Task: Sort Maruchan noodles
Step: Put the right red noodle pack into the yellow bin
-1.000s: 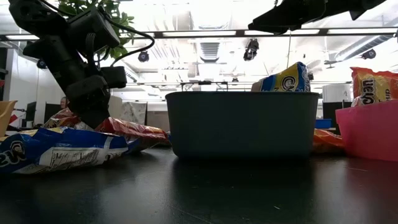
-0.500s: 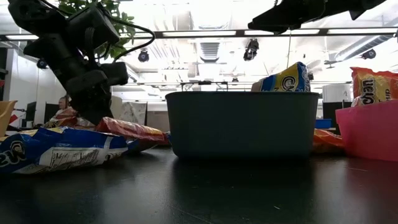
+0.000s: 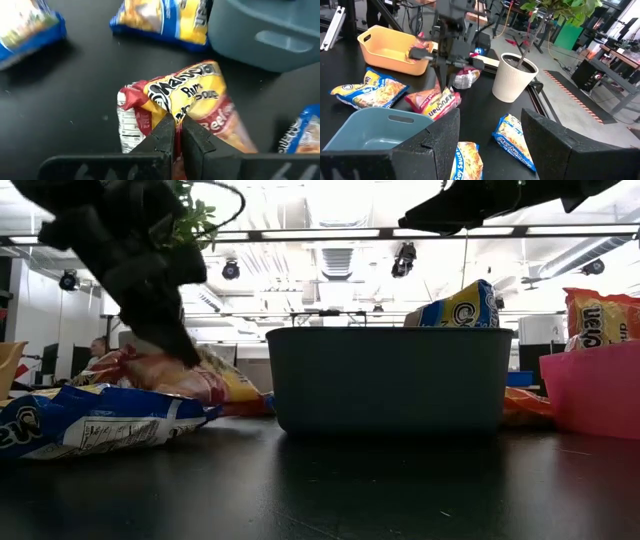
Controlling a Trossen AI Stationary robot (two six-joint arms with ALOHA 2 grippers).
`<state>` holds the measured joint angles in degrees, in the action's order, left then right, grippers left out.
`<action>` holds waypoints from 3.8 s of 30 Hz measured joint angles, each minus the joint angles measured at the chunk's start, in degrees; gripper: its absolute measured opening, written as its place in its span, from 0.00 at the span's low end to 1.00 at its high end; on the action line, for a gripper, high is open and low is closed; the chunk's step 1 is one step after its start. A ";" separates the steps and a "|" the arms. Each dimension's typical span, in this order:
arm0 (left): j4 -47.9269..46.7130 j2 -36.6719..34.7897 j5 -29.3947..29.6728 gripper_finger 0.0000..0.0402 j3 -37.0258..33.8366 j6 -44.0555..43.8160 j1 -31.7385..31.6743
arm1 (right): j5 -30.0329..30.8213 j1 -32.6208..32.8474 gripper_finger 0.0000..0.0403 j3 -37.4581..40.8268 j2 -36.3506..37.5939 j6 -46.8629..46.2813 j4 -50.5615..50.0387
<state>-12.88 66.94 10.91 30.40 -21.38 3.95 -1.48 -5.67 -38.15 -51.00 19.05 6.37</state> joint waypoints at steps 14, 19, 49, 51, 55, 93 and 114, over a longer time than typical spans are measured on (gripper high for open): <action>-11.18 -4.04 0.60 0.00 10.36 6.36 0.07 | 0.02 0.00 0.50 0.00 1.32 0.70 -0.02; -11.56 -4.00 0.62 0.00 11.77 6.95 0.35 | 0.02 0.00 0.50 0.00 1.82 0.64 -0.08; -14.80 -2.67 0.51 0.00 13.08 2.80 1.64 | 0.01 0.00 0.50 0.00 1.87 0.55 -0.09; -15.06 -2.00 0.48 0.00 13.07 2.17 1.64 | 0.02 0.00 0.50 0.00 1.90 0.52 -0.09; -15.16 -0.10 0.46 0.00 13.06 1.34 1.64 | 0.01 0.00 0.50 0.00 1.88 0.52 -0.09; -4.58 7.70 4.51 0.69 1.21 -9.45 1.55 | -0.02 0.00 0.50 0.00 1.84 1.11 -0.09; -7.15 7.75 1.45 0.02 5.28 -0.04 1.69 | -0.02 0.00 0.50 0.00 1.84 1.11 -0.07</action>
<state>-20.03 74.69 12.36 35.68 -21.43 5.63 -1.50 -5.67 -38.15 -49.17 20.16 6.31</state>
